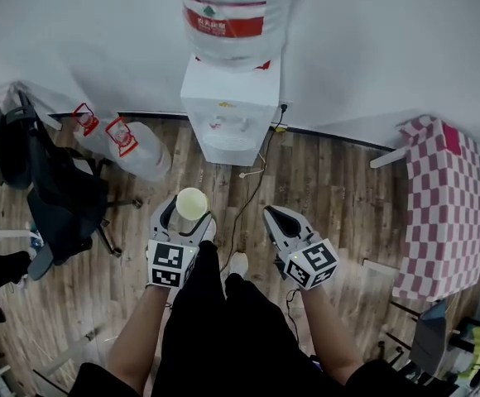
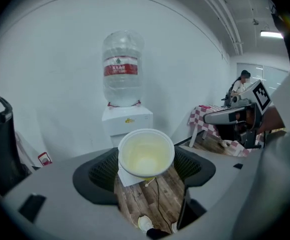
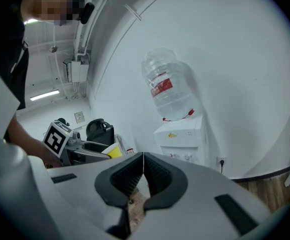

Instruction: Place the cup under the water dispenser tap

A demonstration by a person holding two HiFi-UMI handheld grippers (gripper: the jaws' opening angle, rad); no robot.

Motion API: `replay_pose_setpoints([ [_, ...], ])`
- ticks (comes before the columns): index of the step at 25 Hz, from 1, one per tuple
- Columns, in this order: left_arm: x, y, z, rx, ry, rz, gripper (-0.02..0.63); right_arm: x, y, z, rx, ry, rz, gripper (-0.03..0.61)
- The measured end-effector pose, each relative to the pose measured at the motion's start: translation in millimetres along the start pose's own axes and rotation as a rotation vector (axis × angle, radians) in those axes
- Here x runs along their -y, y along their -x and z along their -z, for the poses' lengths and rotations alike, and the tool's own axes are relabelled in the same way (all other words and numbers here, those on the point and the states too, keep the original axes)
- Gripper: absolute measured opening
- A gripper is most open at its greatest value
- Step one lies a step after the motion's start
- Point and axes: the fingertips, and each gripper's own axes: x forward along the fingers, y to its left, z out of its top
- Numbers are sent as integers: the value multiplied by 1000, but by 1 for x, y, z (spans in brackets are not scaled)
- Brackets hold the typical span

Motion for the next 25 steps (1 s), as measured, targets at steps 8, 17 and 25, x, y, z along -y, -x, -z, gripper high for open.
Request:
replay_pose_setpoints([
  [8, -45, -94, 24, -44, 11, 55, 356, 30, -83, 15, -29, 69, 45, 21],
  [17, -67, -195, 63, -62, -3, 110, 356, 72, -159, 43, -16, 90, 65, 21],
  [25, -90, -279, 106, -88, -11, 105, 356, 112, -202, 83, -17, 108, 80, 21],
])
